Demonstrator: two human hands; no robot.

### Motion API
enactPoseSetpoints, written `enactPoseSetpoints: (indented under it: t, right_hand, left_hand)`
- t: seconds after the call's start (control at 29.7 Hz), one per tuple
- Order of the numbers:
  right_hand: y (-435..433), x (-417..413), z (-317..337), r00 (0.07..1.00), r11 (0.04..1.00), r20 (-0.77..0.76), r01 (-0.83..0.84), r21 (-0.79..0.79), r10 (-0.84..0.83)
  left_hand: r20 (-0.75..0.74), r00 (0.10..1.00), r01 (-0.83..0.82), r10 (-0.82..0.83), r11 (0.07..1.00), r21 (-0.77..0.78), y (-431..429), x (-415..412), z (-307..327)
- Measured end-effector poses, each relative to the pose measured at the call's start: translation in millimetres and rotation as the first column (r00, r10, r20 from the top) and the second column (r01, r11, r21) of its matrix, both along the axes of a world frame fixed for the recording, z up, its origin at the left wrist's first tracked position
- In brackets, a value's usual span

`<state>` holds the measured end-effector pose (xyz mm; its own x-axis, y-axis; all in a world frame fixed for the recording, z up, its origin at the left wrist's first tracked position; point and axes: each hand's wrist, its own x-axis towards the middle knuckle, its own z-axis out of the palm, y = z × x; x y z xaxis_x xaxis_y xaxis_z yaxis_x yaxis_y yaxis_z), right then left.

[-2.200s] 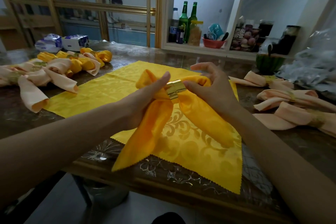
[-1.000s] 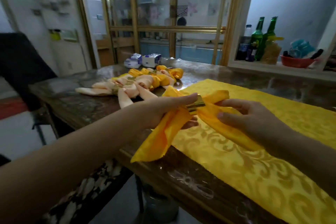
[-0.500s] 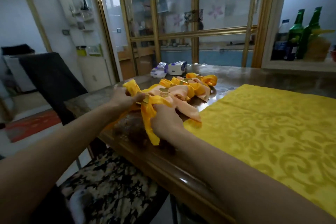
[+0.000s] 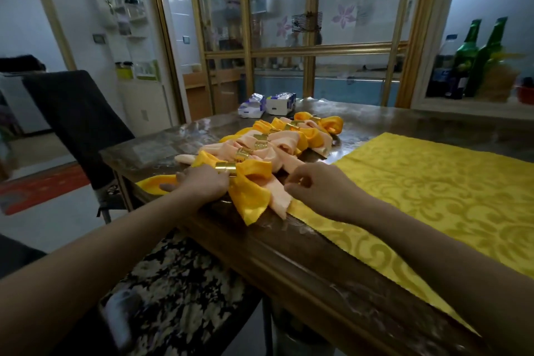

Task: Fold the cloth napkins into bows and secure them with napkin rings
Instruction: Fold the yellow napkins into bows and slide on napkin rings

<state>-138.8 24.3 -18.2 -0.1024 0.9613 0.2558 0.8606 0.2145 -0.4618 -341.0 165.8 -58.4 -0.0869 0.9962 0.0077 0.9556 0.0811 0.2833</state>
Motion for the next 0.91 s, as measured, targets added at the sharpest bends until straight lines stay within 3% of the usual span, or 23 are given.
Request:
enactPoseSetpoints:
  t: [0.17,0.24,0.27,0.34,0.4,0.47,0.57,0.64,0.84,0.91]
  right_hand:
    - [-59,73,9,0.989,0.987,-0.042,0.135,-0.085,-0.139]
    - [-90,104,12,0.981,0.978,-0.053,0.183,-0.105,-0.189]
    - [-103,118,12,0.977,0.973,-0.056,0.201,-0.112,-0.208]
    - [-127,145,12,0.966,0.965,-0.08,0.234,-0.115,-0.244]
    - [-146,167,10,0.954,0.953,-0.097,0.271,-0.135,-0.285]
    - [-166,187,8,0.939,0.936,-0.086,0.317,-0.153,-0.332]
    - [-202,224,10,0.905,0.904,-0.085,0.403,-0.141,-0.416]
    - [-226,247,14,0.875,0.877,-0.098,0.458,-0.146,-0.474]
    - [-286,281,16,0.843,0.844,-0.148,0.472,-0.255,-0.517]
    - [-293,283,16,0.856,0.833,-0.132,0.433,-0.345,-0.499]
  left_hand:
    - [-0.055,0.994,-0.101,0.096,0.991,-0.083,-36,19,19]
    - [-0.146,0.984,-0.114,0.097,0.987,-0.109,-81,45,38]
    - [-0.219,0.975,-0.05,0.031,0.996,-0.08,-105,60,46]
    - [-0.31,0.92,0.252,-0.239,0.968,0.001,-154,103,59]
    - [-0.227,0.775,0.596,-0.589,0.802,-0.047,-202,147,65]
    - [-0.085,0.564,0.806,-0.821,0.57,-0.161,-246,194,60]
    - [0.001,0.275,0.932,-0.961,0.266,-0.246,-298,259,36]
    - [0.005,0.182,0.946,-0.983,0.173,-0.273,-318,284,18]
    - [0.073,0.208,0.968,-0.975,0.195,-0.16,-321,299,13]
    - [0.275,0.317,0.947,-0.908,0.289,-0.136,-318,297,29]
